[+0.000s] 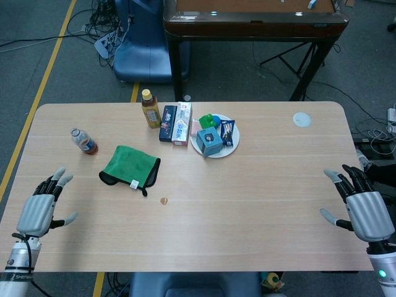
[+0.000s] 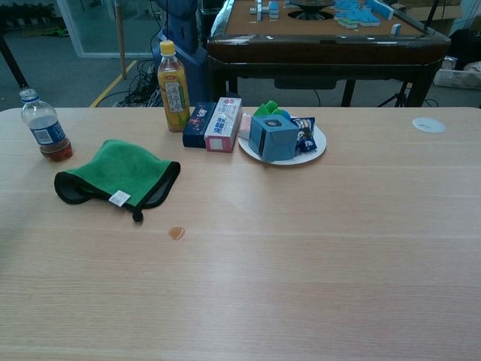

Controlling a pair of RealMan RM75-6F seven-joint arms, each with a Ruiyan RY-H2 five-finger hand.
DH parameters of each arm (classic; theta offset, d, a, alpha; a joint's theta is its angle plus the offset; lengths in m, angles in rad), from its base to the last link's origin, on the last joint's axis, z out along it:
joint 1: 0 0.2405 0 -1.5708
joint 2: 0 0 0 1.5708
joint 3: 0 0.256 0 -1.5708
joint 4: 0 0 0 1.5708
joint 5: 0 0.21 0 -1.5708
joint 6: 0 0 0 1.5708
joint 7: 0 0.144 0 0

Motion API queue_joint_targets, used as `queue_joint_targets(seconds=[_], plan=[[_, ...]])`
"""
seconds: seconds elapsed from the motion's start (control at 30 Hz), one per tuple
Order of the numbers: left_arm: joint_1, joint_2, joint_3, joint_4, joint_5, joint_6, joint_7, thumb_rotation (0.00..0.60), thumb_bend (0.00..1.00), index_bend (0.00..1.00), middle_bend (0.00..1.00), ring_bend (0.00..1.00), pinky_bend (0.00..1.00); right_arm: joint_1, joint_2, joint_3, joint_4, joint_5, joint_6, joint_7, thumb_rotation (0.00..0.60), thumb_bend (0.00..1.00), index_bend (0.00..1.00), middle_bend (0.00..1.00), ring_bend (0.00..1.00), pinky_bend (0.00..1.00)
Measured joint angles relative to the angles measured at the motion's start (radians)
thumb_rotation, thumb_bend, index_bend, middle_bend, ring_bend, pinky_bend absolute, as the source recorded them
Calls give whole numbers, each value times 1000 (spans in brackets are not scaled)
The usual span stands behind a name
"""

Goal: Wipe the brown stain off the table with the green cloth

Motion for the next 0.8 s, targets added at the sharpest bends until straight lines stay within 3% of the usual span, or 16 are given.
queue_joint_targets(seconds=[0.33,0.5,0.8], plan=[[-201,-77,-26,168,22,-232,-84,600,172,140,40,81,111,-8,33,1,-55,-2,5,-38,600,244,149,242,95,105],[-303,-148,-30,277,10,-362,-87,600,172,93,0,23,111,-17,43,-3,-70,1,10,-47,600,244,149,242,95,105],[-438,-298,-56,475,-86,-506,-83,600,172,91,0,20,111,-31,52,-7,-69,4,18,-45,600,244,149,242,95,105]])
